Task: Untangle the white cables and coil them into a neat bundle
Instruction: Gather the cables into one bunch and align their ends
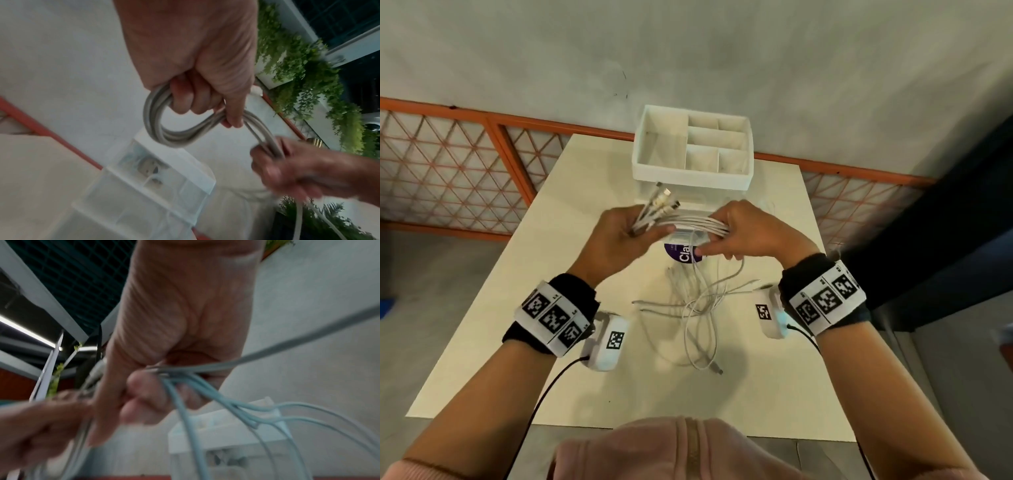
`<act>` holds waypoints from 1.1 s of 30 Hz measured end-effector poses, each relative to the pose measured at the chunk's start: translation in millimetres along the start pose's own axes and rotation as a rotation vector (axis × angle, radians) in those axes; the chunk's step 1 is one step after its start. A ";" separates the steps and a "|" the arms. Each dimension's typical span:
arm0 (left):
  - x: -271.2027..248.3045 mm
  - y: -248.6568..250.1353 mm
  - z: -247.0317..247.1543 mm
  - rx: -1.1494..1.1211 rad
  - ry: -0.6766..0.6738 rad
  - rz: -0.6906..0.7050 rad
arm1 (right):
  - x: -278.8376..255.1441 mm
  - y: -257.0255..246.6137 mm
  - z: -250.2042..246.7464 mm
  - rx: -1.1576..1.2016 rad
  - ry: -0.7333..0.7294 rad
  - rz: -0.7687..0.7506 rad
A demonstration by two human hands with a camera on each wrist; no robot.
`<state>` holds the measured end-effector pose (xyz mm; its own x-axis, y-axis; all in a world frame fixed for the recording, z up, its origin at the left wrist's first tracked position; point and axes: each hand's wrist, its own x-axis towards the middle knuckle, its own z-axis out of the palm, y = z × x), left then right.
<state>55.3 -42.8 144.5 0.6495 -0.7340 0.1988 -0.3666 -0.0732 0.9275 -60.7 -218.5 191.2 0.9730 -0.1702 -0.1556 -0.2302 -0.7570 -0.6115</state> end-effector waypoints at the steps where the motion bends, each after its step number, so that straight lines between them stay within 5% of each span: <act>1: 2.1 2.8 -4.7 0.003 0.033 0.063 | 0.2 8.1 0.3 -0.009 -0.059 0.046; 4: 8.8 9.9 -22.5 -0.130 0.170 0.176 | -3.3 40.4 -2.4 -0.110 -0.163 0.199; 6: 13.9 6.4 -39.8 -0.132 0.266 0.185 | -9.6 65.5 -6.0 -0.120 -0.079 0.303; 9: 14.9 -3.8 -50.3 0.065 0.133 0.100 | -18.6 90.3 -10.5 -0.100 0.049 0.393; 13: 5.1 -8.3 -21.9 0.114 -0.006 0.045 | -22.8 81.3 -13.7 -0.138 -0.114 0.466; 16: -3.2 -8.1 3.8 -0.019 -0.070 -0.035 | -18.0 50.5 -15.0 -0.178 -0.057 0.337; 19: -11.4 -0.3 26.8 -0.179 -0.164 -0.120 | -9.2 15.3 -7.8 0.212 0.169 0.090; 22: -15.5 2.2 35.8 -0.290 -0.177 -0.162 | -5.5 -6.0 4.4 0.524 0.150 -0.035; 33: -15.0 1.7 41.9 -0.193 -0.072 -0.035 | -9.5 -11.1 7.9 0.611 0.207 -0.069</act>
<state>17.0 -60.2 129.8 0.6076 -0.7802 0.1485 -0.2058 0.0259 0.9782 -67.5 -203.5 193.4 0.9544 -0.2981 0.0153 -0.0740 -0.2859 -0.9554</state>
